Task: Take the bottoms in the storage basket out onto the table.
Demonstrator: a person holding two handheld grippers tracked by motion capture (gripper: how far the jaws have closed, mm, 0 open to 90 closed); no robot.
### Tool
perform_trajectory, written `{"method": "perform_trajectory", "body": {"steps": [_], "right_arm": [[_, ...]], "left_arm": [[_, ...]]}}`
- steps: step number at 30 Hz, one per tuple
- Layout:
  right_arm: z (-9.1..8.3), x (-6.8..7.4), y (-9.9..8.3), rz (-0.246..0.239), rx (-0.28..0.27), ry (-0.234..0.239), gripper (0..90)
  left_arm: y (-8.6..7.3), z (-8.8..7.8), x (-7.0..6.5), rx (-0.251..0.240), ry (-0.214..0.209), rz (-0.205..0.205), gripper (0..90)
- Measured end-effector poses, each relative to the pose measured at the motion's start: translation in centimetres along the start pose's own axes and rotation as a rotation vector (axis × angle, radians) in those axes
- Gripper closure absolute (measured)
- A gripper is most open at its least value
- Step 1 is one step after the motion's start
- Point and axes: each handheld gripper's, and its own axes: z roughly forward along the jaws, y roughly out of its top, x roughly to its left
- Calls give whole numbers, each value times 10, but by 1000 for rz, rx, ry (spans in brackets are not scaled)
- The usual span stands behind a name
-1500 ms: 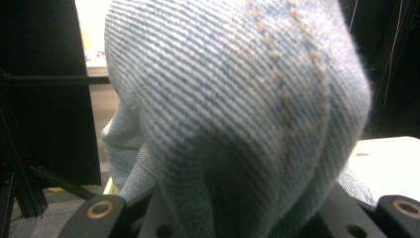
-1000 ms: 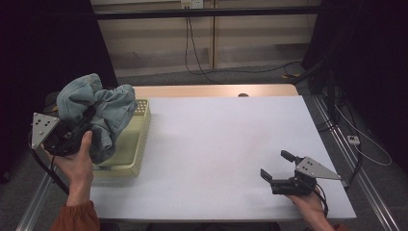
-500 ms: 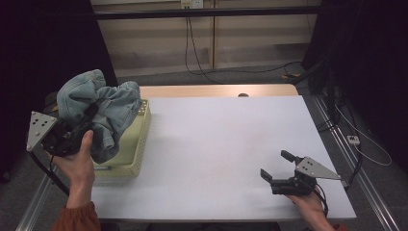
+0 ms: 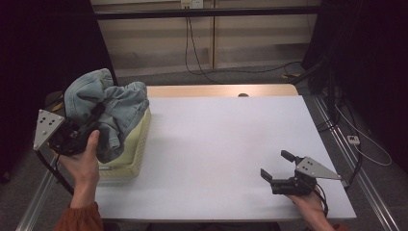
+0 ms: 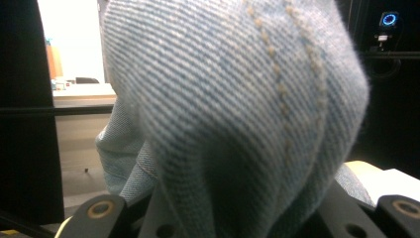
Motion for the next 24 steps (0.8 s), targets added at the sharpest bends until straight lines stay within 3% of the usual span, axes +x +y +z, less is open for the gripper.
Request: {"method": "perform_trajectory", "body": {"steps": [16, 24], "right_arm": [[0, 0, 0, -2, -1, -2, 0], [1, 0, 0, 0, 3, -1, 0]], "left_arm": [[6, 14, -23, 5, -57, 15, 744], [11, 20, -37, -16, -92, 15, 744]]}}
